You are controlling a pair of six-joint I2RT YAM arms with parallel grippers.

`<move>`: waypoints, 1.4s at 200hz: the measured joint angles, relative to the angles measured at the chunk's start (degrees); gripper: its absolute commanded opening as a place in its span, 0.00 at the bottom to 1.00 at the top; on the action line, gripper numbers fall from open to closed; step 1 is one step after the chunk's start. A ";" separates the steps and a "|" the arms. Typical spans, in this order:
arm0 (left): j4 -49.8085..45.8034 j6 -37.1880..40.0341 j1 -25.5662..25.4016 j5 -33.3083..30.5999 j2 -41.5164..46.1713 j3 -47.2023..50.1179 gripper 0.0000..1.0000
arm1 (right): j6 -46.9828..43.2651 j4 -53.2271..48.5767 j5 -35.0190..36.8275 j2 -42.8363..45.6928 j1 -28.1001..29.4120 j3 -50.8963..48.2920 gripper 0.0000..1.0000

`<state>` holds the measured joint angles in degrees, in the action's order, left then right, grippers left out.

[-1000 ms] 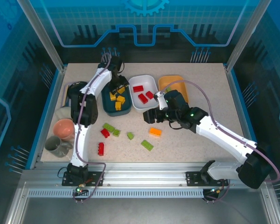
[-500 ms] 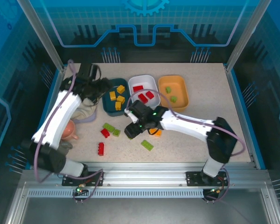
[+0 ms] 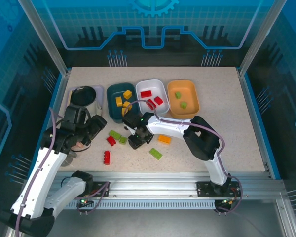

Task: Sort the legos into containers by color

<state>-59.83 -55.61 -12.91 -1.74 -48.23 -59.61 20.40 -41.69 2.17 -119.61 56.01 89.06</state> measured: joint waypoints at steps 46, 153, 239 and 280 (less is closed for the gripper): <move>1.14 0.15 -0.04 2.80 -1.95 1.36 0.74 | 1.20 -1.44 2.36 0.35 -0.09 0.09 0.24; 18.18 0.61 -14.91 11.30 -25.99 -4.87 0.74 | -0.57 -7.13 13.90 15.17 -32.46 5.05 0.23; 22.64 1.57 -18.25 11.72 -36.48 -14.62 0.74 | -0.52 -18.99 18.01 -19.23 -39.47 40.15 0.33; 22.16 3.41 -18.78 11.76 -37.29 -14.86 0.75 | -1.14 -22.45 17.99 -21.29 -39.60 44.54 0.55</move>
<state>-37.67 -52.21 -31.68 10.02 -85.52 -74.48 19.27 -64.14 20.16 -140.90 16.40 133.60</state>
